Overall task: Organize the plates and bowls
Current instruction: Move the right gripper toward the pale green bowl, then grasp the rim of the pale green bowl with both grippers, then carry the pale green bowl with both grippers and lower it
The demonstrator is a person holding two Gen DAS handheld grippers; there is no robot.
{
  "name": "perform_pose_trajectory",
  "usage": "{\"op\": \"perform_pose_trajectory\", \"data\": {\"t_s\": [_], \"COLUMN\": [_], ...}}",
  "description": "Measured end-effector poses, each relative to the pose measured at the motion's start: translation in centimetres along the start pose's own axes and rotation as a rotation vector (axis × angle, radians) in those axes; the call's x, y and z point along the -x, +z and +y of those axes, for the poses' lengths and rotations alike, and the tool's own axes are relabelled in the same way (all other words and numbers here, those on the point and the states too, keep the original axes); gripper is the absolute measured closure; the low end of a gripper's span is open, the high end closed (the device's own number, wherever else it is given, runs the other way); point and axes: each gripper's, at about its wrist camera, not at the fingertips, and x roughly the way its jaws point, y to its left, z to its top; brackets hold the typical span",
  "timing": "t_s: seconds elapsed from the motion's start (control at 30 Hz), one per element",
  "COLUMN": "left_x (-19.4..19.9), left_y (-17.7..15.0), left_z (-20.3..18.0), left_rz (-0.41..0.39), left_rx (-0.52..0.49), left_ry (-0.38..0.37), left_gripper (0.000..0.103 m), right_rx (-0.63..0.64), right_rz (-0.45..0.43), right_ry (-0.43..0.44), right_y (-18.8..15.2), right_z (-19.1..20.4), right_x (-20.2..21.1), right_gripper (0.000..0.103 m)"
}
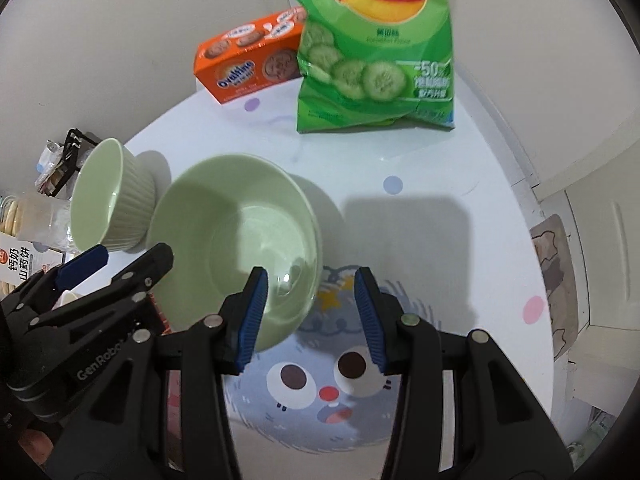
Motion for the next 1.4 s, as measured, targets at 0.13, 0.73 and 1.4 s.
{"op": "perform_pose_trajectory", "data": {"t_s": [0.13,0.73,1.4], "left_x": [-0.8,-0.1,2.2], "left_y": [0.2,-1.4,-5.8], "left_z": [-0.3,-2.5,-2.5], "left_rz": [0.016,-0.016,-0.019], "left_rx": [-0.003,-0.024,-0.007], "left_ry": [0.004,-0.069,-0.122], "left_gripper": [0.042,0.091,0.094], "right_rx": [-0.001,-0.001,0.019], "right_rz": [0.027,0.068,0.068], "right_ry": [0.008,0.056,0.067], "right_y": [0.2,-0.4,-3.7], "right_z": [-0.1,-0.6,-1.7], "right_x": [-1.0,-1.4,-0.5], "right_gripper": [0.056,0.089,0.09]}}
